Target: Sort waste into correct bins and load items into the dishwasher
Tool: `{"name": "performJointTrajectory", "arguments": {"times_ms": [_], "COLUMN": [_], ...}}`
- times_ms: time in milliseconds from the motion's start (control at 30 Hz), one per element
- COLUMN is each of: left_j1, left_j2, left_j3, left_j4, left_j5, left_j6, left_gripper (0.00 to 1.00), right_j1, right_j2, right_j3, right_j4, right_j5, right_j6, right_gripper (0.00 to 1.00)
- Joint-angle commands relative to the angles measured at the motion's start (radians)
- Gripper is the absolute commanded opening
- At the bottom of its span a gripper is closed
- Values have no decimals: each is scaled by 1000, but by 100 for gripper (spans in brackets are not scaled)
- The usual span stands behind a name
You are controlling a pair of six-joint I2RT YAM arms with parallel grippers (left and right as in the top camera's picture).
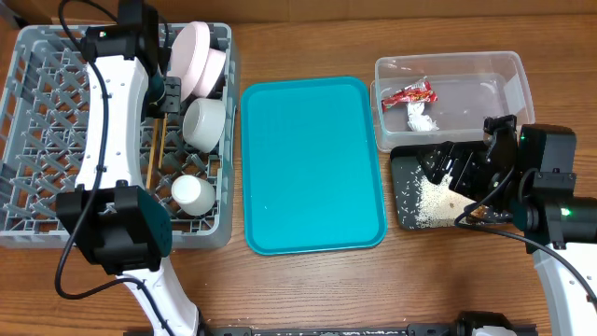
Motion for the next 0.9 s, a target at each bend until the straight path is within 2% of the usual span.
{"name": "performJointTrajectory", "arguments": {"times_ms": [0,33,100,200,233,467,667,867], "left_j1": [11,11,11,11,11,11,10,-3], "left_j2": [0,0,0,0,0,-1,-37,-191], "left_j3": [-27,-32,-37,-39,-39,-21,111,272], "left_j4": [25,29,29,32,33,10,-79,-156], "left_j5": [-29,-28,-26,-25,-25,-18,133,262], "left_j6": [46,46,45,10,-5,-123,-127,-127], "left_gripper": [7,14,38,56,58,59,52,53], "right_j1": [-5,-5,-5,-5,-5,-5,-5,-5], "right_j2": [-8,-8,-8,-8,-8,-7,-7,-7], "right_j3": [19,19,19,19,19,19,19,19], "right_j4": [5,5,5,5,5,5,5,5], "right_j5": [8,8,8,8,8,8,8,8], "right_j6": [-4,-4,-4,-4,-4,-4,-4,-4], "right_gripper": [100,100,100,100,100,100,100,100]}}
